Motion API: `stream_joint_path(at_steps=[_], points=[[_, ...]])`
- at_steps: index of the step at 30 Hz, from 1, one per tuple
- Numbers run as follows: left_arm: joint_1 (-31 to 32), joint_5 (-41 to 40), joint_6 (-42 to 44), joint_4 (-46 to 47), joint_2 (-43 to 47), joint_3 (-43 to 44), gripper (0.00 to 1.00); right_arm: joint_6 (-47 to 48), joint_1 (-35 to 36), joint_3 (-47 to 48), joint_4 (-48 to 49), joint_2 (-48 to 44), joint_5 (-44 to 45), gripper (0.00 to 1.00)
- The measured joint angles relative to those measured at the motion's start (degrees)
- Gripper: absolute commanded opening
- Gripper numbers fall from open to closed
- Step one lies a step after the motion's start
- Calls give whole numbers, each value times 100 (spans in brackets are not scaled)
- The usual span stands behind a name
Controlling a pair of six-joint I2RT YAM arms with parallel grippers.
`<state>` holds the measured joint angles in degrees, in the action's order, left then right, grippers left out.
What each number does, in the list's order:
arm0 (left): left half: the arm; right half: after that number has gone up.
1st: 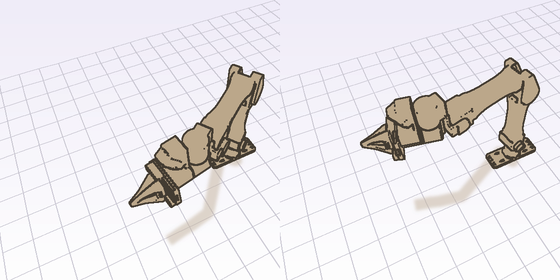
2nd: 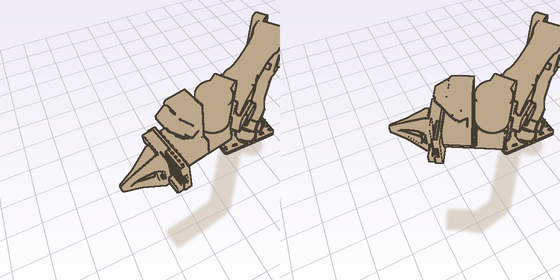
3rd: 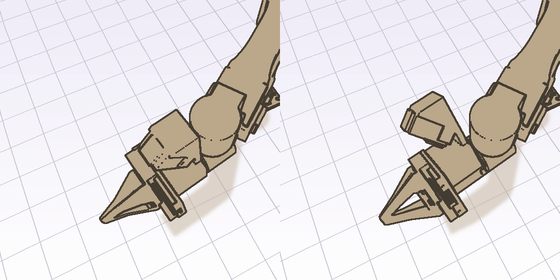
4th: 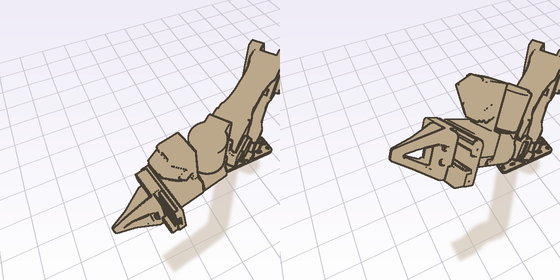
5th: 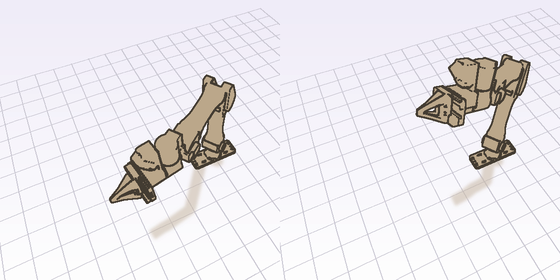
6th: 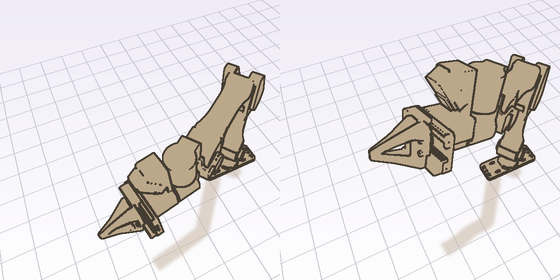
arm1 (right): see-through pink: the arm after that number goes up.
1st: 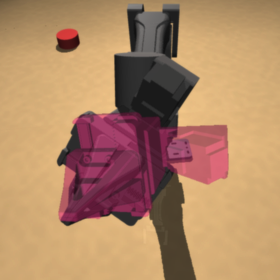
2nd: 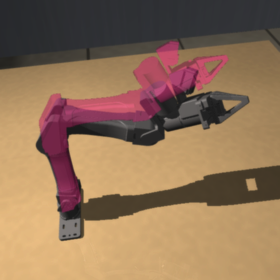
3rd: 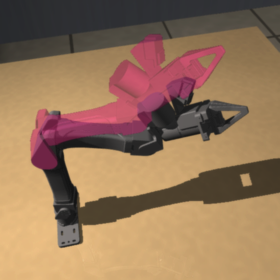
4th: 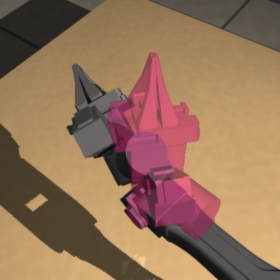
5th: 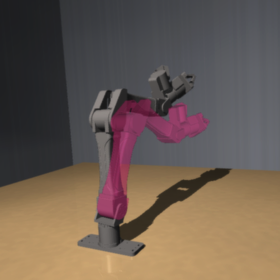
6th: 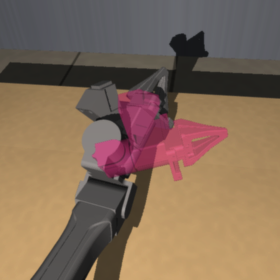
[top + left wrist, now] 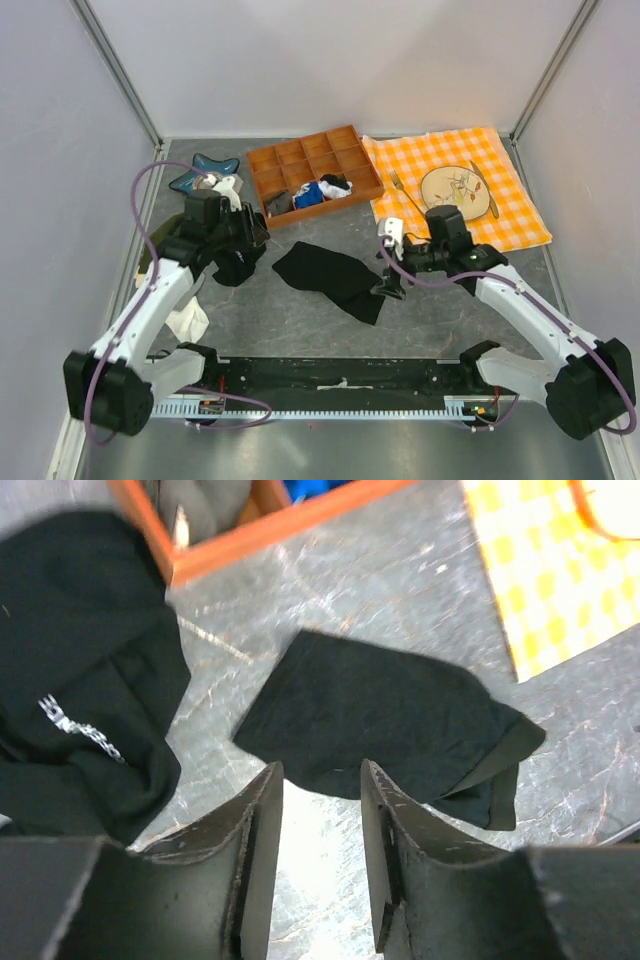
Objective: Roll the underwear
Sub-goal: Place the underwear at the center of the board, then flatten out the underwear at the center of the board.
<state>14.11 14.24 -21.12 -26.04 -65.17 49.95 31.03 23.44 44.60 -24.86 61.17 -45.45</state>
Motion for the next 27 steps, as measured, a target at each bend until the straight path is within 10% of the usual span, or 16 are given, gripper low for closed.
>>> stream_joint_path(at_steps=[8, 19, 27], points=[[9, 688, 680, 739, 1784, -529, 54, -173, 820, -28, 258, 850, 1331, 88], [758, 1770, 1084, 1353, 1810, -1220, 55, 188, 811, -223, 415, 1578, 2507, 82], [2981, 798, 1921, 1467, 1576, -1329, 72, -201, 804, -160, 466, 1888, 2594, 31]])
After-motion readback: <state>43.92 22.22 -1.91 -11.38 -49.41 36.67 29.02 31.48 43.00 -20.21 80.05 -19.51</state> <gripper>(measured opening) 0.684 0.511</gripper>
